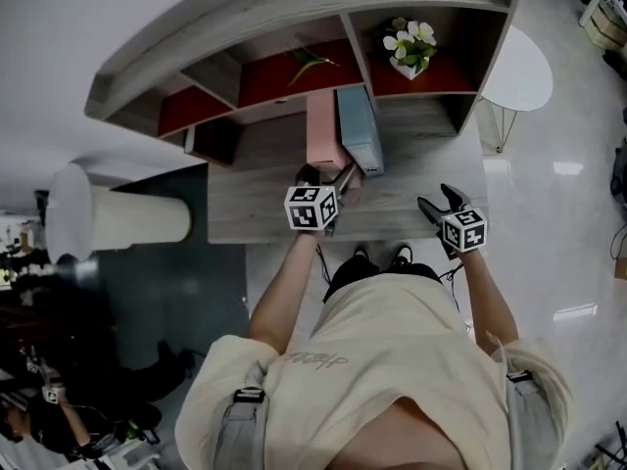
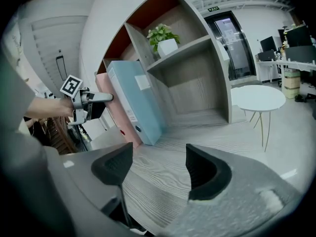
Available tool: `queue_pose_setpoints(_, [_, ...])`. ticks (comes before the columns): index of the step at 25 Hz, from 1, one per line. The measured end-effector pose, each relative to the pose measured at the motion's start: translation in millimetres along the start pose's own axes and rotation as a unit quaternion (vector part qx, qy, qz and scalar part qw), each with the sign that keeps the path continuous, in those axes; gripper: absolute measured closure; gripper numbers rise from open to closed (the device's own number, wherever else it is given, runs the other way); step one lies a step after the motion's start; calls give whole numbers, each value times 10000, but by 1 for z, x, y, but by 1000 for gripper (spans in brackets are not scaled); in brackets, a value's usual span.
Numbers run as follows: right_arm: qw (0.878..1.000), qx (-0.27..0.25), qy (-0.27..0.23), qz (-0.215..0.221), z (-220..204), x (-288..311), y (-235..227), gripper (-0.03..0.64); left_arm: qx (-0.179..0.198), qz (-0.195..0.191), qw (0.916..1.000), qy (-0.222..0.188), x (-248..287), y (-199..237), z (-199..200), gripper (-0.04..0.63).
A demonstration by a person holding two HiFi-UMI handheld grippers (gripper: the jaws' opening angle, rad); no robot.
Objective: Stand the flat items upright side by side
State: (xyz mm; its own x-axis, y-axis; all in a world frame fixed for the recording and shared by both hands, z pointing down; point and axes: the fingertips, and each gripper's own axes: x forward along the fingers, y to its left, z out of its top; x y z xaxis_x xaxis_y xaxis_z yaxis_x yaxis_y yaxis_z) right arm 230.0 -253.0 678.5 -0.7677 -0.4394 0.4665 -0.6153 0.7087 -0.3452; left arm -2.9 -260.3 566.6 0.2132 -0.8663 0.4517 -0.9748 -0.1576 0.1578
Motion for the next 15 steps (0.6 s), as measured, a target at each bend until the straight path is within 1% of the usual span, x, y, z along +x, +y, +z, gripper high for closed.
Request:
queue_pose_setpoints(2, [10000,37,48,-35,-1,1,-8,288,100,-449,9989,89,5,-5,3,212])
queue_pose_setpoints(4, [9999,44,98,-99,-1,1,-18,288,206,-768,9966,220,10,-7,5,212])
queue_pose_setpoints(7, [9997,101,108,-204,2,1,-31,288,347,-958,9939,411,18,-4,6,224])
queue_pose_setpoints(9, [9997,95,105,-220,6,5,-35,288,379,-1099,9921,472,21,-1,6,218])
queue_pose_setpoints(15, [9997,106,112,-203,14,17,-30,288,345,-1379,9884,527,26,4,5,207])
